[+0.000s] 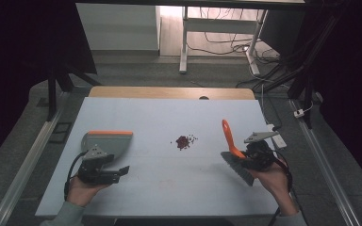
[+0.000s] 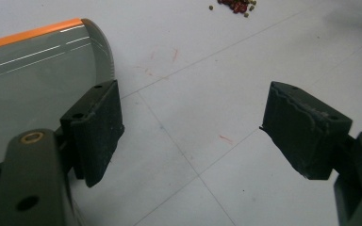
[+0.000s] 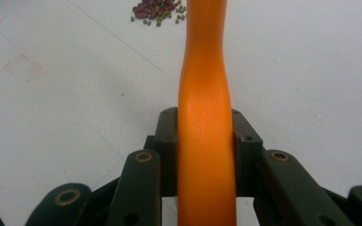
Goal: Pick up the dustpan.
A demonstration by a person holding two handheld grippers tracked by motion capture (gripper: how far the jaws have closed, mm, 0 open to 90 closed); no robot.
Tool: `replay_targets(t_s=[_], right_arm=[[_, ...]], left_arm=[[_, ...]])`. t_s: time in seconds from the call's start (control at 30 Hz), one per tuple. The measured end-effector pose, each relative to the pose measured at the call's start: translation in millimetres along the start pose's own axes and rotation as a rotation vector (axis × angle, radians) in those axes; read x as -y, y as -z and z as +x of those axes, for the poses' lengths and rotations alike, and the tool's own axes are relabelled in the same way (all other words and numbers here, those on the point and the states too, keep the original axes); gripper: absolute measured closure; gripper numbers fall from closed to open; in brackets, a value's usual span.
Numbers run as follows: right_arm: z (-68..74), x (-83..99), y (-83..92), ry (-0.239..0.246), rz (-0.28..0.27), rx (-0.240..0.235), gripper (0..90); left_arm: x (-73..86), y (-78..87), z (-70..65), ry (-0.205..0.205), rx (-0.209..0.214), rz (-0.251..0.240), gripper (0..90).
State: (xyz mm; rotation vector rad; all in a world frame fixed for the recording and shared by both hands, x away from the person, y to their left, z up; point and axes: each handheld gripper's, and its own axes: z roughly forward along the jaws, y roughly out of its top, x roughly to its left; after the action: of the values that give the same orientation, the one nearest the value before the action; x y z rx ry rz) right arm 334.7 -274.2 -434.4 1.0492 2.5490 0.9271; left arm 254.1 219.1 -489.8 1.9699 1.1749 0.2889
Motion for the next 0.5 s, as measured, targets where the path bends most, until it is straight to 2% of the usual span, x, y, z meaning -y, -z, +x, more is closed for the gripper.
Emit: replay_targets(t_s=[0.5], right_arm=[[-0.5,0.9,3.6,-0.013,-0.010,0.020,70.3]], left_arm=[[-3.2,1.4,-4.2,-0.015,-0.005,0.005,22.1]])
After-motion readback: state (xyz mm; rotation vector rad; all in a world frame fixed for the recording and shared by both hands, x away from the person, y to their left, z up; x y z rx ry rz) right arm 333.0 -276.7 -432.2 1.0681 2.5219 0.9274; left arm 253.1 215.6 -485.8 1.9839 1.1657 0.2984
